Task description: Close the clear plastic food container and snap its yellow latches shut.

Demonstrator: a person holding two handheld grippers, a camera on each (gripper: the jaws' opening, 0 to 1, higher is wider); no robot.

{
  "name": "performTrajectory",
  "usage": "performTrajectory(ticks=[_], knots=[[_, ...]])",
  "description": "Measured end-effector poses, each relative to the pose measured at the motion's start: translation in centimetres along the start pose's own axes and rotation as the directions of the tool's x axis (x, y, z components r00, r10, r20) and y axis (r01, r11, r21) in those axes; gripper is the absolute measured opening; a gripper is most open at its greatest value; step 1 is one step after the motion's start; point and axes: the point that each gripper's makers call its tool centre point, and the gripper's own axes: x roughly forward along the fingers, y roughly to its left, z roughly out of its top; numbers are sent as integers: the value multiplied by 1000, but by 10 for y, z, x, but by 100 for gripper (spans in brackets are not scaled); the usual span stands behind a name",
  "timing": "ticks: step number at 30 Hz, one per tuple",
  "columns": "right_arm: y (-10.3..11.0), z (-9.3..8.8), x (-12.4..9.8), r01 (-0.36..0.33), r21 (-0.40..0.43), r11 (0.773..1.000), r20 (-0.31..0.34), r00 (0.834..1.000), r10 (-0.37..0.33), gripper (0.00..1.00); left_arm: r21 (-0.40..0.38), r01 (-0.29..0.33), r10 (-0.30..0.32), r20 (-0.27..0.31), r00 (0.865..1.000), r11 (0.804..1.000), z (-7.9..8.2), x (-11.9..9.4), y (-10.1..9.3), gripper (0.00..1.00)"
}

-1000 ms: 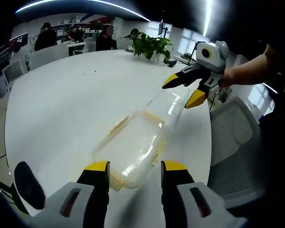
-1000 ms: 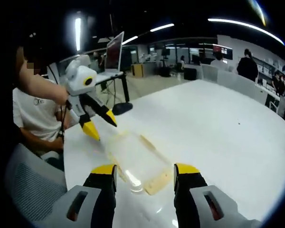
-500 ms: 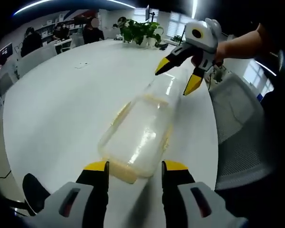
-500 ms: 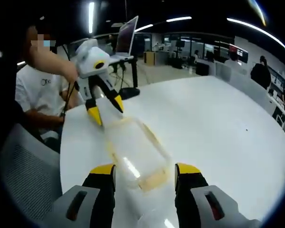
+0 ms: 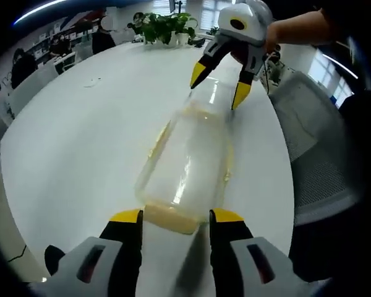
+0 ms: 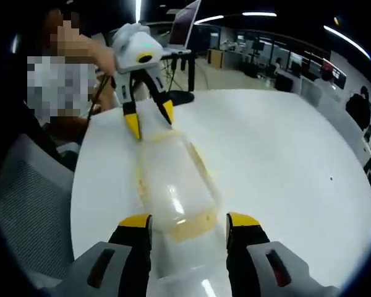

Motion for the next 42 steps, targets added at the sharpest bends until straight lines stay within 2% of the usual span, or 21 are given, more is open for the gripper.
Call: performTrajectory(ticks=[7,11,14,17,25,31,36,38,42], knots=[[-2,-9,8,-30,-29,999,-69,997,28,46,46,22,-20,-32,999,999,-8,4,1,44],[1,-14,13,-68,-66,996,-123,991,59,45,81,36,-32,-48,998,996,-10,7,-1,44],[2,-18,18,-86,-99,991,-161,985,69,44,137,54,-44,-79,996,989,-14,9,-4,44],[2,-22,22,-108,-126,986,-195,977,82,44,151,52,-39,-89,995,987,-15,10,-3,44],[2,-27,28,-147,-190,971,-247,964,97,43,185,72,-50,-122,991,980,-22,15,-4,46],[4,-30,34,-179,-241,954,-283,953,107,41,215,84,-58,-123,991,973,-19,16,-6,48],[4,-31,35,-200,-252,947,-305,945,118,40,245,105,-74,-130,989,964,-15,18,-6,45],[5,-34,33,-227,-257,939,-324,936,138,40,241,112,-80,-138,987,964,-16,17,-6,39],[5,-34,35,-212,-249,945,-324,938,125,39,257,119,-88,-130,988,959,-15,19,-6,38]])
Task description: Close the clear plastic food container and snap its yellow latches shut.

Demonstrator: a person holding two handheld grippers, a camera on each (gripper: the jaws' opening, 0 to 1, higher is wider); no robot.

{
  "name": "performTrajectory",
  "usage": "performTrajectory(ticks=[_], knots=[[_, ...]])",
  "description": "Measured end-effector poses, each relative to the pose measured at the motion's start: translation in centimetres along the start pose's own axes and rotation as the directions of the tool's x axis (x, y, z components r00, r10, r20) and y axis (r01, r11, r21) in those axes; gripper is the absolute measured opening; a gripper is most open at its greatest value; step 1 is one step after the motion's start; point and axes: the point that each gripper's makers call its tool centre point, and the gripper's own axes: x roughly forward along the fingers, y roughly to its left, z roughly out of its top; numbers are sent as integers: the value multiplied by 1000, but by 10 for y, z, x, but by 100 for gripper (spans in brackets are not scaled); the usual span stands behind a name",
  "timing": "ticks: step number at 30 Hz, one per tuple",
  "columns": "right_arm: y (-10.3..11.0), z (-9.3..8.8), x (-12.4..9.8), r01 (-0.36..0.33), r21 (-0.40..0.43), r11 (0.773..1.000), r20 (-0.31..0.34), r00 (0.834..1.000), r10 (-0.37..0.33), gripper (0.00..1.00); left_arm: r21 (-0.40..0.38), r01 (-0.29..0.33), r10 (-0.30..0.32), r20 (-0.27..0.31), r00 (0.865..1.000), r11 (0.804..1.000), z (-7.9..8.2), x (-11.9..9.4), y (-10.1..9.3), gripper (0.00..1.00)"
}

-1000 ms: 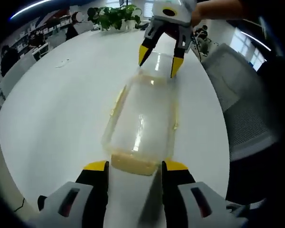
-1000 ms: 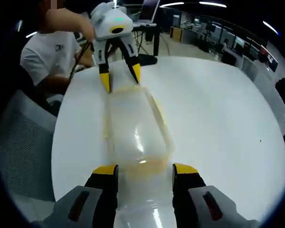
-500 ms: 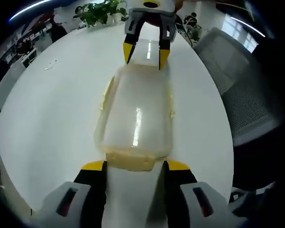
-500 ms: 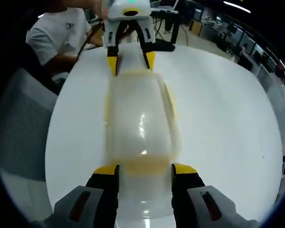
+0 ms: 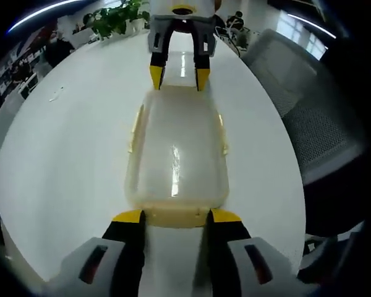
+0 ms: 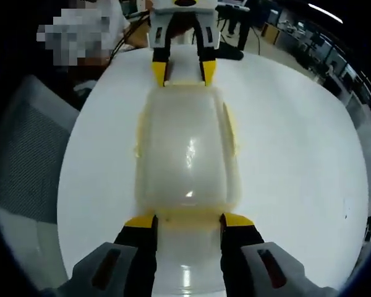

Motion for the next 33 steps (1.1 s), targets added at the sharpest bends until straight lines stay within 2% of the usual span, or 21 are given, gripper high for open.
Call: performTrajectory(ticks=[7,14,16,29,33], knots=[[-1,0,0,18,-5,1000,-10,1000,-18,38,0,-7,7,4,1000,1000,0,0,0,37],[1,3,-1,10,-38,999,9,1000,-10,38,-26,-19,18,-40,999,999,-1,-3,-6,37],[3,3,0,7,-45,999,7,1000,-7,38,-43,-23,22,-29,999,999,0,-7,-9,37],[6,15,-13,-17,-61,998,76,997,22,38,-79,-47,46,-13,999,996,2,-23,-17,36],[6,22,-19,-17,-73,997,102,994,25,38,-94,-49,47,-25,999,994,-1,-26,-17,36]])
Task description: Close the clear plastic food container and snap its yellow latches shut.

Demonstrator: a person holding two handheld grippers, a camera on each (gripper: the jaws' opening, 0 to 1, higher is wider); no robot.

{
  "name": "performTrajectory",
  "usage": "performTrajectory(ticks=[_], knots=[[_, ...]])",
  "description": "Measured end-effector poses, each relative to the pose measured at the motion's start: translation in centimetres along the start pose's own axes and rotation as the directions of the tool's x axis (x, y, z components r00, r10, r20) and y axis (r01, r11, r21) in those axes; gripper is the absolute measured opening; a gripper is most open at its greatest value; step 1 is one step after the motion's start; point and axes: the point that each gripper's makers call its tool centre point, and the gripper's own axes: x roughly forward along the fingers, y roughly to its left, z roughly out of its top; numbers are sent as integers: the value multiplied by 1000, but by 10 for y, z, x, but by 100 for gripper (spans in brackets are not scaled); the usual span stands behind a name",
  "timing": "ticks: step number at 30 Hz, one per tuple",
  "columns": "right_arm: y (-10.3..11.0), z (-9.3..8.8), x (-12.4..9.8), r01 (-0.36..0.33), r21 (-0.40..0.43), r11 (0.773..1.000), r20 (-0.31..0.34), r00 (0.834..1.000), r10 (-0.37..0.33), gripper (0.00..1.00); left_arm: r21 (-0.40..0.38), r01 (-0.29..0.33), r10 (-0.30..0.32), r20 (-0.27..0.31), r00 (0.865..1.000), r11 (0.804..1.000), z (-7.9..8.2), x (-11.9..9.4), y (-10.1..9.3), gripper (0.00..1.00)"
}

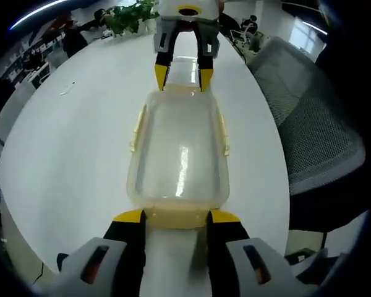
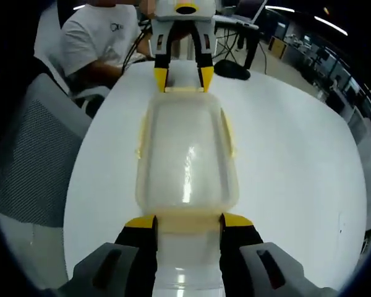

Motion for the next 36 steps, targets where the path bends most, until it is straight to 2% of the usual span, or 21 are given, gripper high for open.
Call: performTrajectory(ticks=[8,20,29,36], knots=[[-6,8,-17,9,0,1000,18,1000,-9,38,-4,-2,3,11,1000,1000,10,-19,5,36],[-10,13,-44,34,-10,999,24,999,-33,38,5,-8,8,9,1000,1000,28,-31,10,37],[-9,9,-52,42,-11,999,17,999,-42,38,12,-6,6,3,1000,1000,37,-32,8,37],[-8,-3,-59,43,-4,999,0,999,-43,38,16,-6,6,16,1000,1000,50,-30,6,36]])
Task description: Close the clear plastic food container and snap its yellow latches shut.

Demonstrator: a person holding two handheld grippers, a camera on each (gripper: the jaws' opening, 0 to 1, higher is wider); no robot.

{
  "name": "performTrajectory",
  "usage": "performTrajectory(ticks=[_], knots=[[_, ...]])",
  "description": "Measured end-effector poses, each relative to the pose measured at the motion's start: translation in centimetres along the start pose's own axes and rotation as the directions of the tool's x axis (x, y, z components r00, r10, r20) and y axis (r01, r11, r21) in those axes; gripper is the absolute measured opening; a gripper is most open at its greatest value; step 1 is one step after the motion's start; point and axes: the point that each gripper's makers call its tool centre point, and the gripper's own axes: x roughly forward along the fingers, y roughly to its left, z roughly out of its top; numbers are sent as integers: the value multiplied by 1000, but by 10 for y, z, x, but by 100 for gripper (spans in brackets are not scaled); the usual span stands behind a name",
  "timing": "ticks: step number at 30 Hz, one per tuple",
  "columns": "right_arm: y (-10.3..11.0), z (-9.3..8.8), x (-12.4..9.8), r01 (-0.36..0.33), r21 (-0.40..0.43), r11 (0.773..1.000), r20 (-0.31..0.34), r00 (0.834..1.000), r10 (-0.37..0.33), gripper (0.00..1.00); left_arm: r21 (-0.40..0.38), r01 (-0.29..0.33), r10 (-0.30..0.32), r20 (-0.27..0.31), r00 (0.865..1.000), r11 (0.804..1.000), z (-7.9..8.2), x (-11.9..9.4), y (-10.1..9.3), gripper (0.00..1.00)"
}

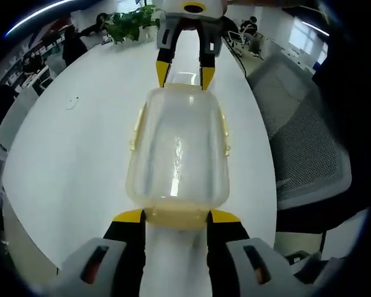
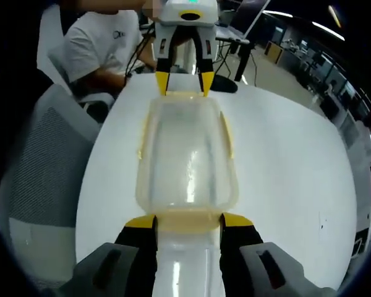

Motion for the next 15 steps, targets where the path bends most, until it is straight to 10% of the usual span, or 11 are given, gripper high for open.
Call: performTrajectory(ticks=[15], knots=[[2,-38,-23,19,11,1000,-21,1000,-18,38,16,7,-7,10,1000,1000,40,19,-2,37]])
